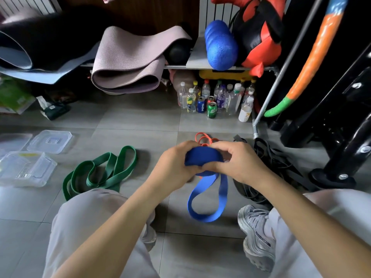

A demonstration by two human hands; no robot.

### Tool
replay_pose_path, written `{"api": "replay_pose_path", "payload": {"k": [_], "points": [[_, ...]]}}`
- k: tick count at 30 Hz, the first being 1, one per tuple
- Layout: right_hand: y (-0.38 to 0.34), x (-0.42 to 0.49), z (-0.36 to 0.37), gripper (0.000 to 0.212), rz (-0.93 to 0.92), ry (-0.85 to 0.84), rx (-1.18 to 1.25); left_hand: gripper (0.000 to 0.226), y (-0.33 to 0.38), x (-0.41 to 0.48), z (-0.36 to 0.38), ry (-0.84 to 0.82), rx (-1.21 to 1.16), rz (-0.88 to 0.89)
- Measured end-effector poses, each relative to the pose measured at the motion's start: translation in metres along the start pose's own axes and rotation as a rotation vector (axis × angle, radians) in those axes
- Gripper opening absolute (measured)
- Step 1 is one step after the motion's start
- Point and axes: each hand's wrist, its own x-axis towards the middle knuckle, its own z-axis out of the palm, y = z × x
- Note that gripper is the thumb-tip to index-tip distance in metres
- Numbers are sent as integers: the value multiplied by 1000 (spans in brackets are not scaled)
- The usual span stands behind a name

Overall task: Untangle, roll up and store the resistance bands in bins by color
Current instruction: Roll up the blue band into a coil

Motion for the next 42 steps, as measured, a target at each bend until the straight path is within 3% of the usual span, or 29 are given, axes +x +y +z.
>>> {"api": "replay_pose_path", "payload": {"k": [4, 9, 14, 16, 19, 21, 23, 26, 29, 32, 37, 42], "points": [[-1, 2, -7, 45, -39, 37, 179, 47, -1, 5, -5, 86, -299, -31], [5, 7, -12, 37, -24, 107, 307, 48, 0, 7, -12, 141, -766, -81], [7, 7, -8, 36, -39, 108, 396, 41, 2, 3, -10, 78, -889, -165], [10, 5, -9, 37, -39, 96, 378, 40, 1, 3, -9, 34, -763, -191], [9, 3, -5, 28, -34, 64, 261, 60, -1, 2, -9, 40, -136, -133], [13, 1, 1, 29, -8, 14, 121, 76, -4, -3, -9, 55, 194, 9], [15, -1, 6, 32, 3, -44, 1, 71, -7, -8, -3, 3, 334, 121], [15, -2, 8, 26, -26, -78, -129, 54, -6, -10, 5, -86, 369, 105], [11, -3, 6, 23, -8, -56, -73, 45, -5, -8, 3, -52, 255, 60], [4, -1, 2, 34, -2, -10, 101, 38, -4, -5, 0, 29, 11, -29], [3, 3, -5, 48, -35, 24, 304, 46, -1, -1, -7, 107, -324, -54], [2, 6, -10, 36, -18, 44, 496, 40, 0, -3, -14, 101, -874, -88]]}}
